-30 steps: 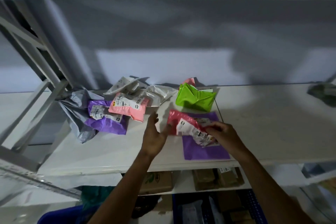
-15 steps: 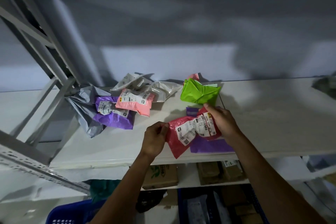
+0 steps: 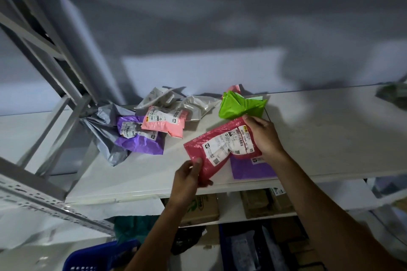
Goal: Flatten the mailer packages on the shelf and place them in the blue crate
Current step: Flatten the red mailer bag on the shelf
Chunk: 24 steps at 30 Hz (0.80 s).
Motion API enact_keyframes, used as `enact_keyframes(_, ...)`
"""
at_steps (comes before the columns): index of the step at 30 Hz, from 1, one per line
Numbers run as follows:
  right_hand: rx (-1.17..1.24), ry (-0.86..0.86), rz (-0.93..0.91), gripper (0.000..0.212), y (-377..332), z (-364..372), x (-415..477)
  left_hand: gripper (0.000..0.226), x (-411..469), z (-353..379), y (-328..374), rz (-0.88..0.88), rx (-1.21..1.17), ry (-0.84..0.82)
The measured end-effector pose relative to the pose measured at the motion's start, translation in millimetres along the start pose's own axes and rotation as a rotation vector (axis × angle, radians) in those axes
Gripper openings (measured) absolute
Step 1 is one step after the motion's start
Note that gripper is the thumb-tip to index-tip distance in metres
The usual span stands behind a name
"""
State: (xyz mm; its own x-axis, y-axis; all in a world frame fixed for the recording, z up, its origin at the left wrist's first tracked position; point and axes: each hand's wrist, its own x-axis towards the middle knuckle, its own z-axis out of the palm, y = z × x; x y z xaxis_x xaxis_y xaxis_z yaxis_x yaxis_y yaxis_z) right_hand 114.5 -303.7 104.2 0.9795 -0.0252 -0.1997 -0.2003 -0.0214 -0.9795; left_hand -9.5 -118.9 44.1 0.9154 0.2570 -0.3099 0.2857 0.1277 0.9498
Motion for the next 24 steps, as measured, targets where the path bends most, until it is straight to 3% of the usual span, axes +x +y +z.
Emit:
enact_keyframes(2,-0.010,-0.017,0.021,0.022,-3.3,4.1,-3.3,0.036,-8.4,5.1,-6.9,0.036,0.039,-0.007)
enact_keyframes(8,-0.085,-0.061,-0.061,0.022,23.1,11.2,-18.6,0.037,-10.9,3.0,-4.7,0.094,-0.051,0.232)
enact_keyframes(15,-0.093,-0.070,-0.031,0.027,48.0,4.5,-27.4,0.033,-16.7,-0.7,-1.3,0.067,-0.028,0.093)
enact_keyframes(24,-0.082,-0.048,-0.100,0.021,44.5,-12.0,-11.2,0.034,-26.1,-6.7,4.0,0.150,0.057,0.074)
